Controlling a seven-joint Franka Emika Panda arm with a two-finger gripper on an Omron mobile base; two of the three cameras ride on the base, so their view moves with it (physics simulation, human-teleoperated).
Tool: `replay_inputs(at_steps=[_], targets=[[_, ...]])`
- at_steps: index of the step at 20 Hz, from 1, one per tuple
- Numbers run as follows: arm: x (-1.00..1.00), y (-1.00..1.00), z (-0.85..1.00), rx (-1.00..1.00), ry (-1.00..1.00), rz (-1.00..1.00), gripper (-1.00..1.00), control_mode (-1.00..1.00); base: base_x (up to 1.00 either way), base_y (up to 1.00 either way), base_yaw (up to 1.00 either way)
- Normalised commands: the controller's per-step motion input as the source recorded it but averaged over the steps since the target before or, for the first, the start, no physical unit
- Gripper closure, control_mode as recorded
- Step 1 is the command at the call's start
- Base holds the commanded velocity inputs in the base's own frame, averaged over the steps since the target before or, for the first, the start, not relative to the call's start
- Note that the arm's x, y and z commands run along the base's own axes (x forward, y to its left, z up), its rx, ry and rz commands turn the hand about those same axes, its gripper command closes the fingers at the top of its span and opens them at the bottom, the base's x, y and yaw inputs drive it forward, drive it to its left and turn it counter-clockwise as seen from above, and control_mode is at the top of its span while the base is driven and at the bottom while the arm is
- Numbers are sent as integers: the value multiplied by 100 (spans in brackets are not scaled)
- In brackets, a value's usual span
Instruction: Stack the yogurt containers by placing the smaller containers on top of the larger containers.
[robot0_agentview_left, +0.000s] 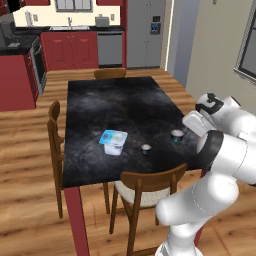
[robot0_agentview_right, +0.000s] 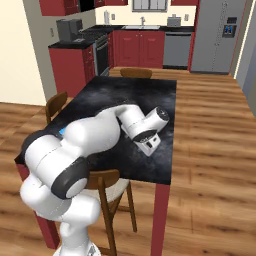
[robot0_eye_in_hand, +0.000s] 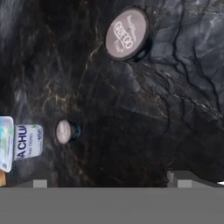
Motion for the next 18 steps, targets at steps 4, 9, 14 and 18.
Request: replay_inputs(at_steps=[4, 9, 14, 18], targets=[[24, -4, -20, 4, 0, 0, -100, -100, 0, 0, 0], [29, -4, -17, 5, 0, 0, -100, -100, 0, 0, 0], [31, -3, -13, 4, 0, 0, -100, -100, 0, 0, 0], [27, -11, -9, 3, 0, 0, -100, -100, 0, 0, 0]])
